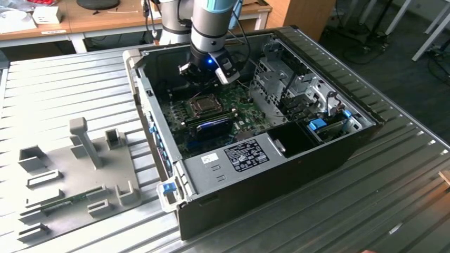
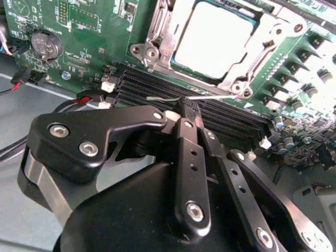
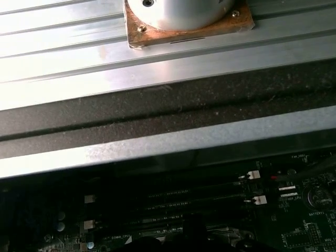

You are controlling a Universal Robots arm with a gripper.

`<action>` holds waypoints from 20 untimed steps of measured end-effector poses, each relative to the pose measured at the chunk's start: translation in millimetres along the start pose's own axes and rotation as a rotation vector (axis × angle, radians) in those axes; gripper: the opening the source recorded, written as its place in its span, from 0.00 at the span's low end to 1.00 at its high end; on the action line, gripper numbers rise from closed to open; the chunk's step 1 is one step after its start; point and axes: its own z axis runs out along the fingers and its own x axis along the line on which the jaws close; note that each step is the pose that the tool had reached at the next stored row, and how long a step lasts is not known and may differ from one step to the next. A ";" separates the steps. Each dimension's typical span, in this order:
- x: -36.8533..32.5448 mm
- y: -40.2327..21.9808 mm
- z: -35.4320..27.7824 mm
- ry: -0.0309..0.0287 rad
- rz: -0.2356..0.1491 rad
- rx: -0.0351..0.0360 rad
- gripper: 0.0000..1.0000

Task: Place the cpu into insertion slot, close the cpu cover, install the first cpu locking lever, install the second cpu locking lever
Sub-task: 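Install the first cpu locking lever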

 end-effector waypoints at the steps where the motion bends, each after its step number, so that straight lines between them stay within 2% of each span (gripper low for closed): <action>1: 0.0 0.0 0.1 0.0001 0.000 -0.0004 0.10; 20: 0.0 -1.2 4.5 0.0003 0.000 -0.0013 0.10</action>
